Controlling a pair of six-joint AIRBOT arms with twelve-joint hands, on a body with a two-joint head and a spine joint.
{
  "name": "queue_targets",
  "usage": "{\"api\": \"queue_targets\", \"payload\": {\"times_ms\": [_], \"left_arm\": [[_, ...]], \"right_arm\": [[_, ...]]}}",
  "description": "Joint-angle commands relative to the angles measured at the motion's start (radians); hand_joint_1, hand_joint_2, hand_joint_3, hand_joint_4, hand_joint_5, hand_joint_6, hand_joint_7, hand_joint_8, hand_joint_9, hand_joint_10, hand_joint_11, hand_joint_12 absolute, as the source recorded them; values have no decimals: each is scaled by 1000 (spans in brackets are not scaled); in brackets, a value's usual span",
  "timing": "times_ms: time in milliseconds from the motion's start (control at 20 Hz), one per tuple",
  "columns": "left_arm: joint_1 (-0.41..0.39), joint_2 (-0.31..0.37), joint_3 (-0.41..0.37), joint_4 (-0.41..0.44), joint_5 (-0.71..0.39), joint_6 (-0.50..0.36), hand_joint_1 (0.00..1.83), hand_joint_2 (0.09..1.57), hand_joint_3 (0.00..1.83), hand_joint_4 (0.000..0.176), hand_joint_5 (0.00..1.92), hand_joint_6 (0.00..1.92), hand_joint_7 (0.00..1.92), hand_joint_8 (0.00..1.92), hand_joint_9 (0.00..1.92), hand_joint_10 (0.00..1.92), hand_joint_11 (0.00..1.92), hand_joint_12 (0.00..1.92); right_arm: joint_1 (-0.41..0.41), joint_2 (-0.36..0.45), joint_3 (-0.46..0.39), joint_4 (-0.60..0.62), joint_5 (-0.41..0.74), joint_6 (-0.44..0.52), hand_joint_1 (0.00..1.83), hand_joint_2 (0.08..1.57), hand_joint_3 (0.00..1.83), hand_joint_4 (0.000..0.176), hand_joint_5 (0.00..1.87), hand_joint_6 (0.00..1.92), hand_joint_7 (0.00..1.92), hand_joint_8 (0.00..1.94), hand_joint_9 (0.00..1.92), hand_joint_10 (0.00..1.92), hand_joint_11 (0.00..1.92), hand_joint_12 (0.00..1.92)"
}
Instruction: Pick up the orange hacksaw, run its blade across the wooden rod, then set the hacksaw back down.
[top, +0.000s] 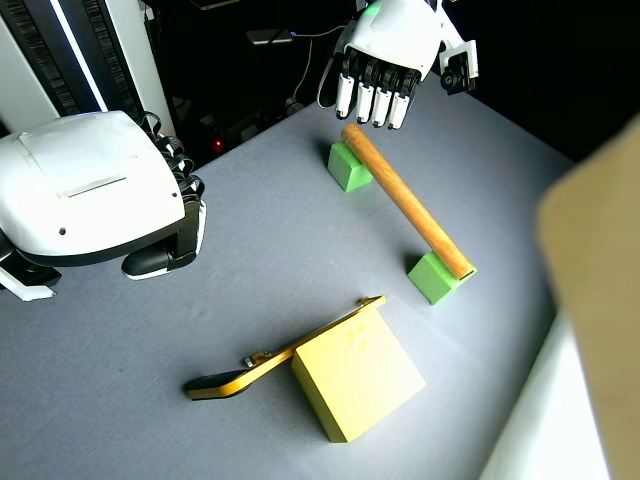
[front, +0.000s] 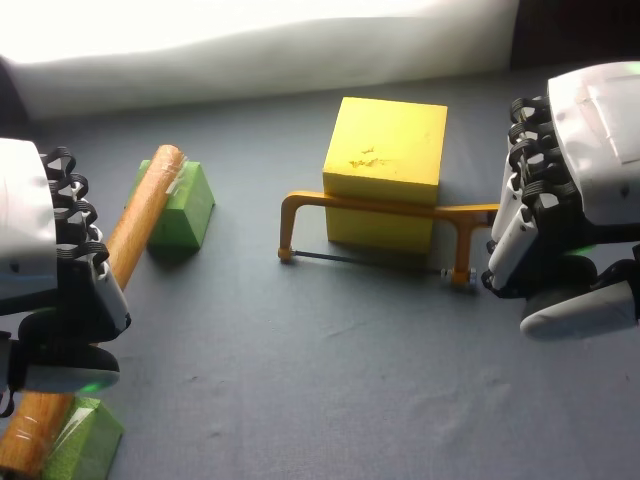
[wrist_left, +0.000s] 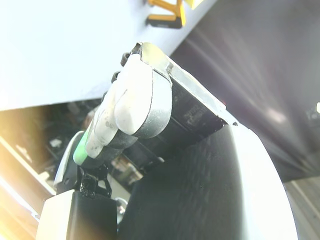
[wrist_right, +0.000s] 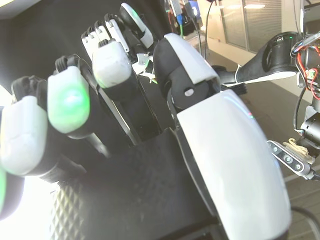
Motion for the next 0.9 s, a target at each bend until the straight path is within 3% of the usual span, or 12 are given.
{"api": "queue_targets", "payload": {"times_ms": [0,200,350,450,550,650,850], "left_arm": [[-4,10,4,-64,-63,1,0,1158,108,0,69,51,22,40,17,29,0,207],[-3,12,5,-63,-42,1,0,1205,0,0,100,0,57,0,46,0,0,157],[2,16,6,-63,-14,1,0,1206,0,0,69,0,37,2,11,0,0,97],[6,19,6,-62,20,1,0,1197,0,0,90,7,53,5,21,4,0,117],[6,22,6,-54,51,1,0,1192,0,0,69,4,34,4,4,0,0,70],[6,31,-2,-44,105,3,0,1195,0,0,57,5,29,3,0,0,0,33],[18,48,-15,-44,201,2,0,1188,0,0,45,1,17,1,0,0,1,22]], "right_arm": [[16,7,-6,87,45,12,88,955,125,0,94,35,116,45,119,79,0,675],[16,11,-8,87,45,74,125,1008,2,0,133,4,164,5,169,11,0,700],[20,19,-8,88,9,221,114,1002,0,0,134,6,161,2,157,2,0,631],[21,28,-11,88,-40,366,61,1031,5,0,119,2,153,3,154,3,0,625],[20,35,-18,88,-129,573,31,1032,3,0,121,2,151,1,161,4,0,633],[8,50,-29,87,-237,889,61,1015,0,0,92,0,110,0,139,0,0,597],[-7,87,-30,87,-315,1028,134,1022,0,0,61,0,82,0,107,0,0,627]]}}
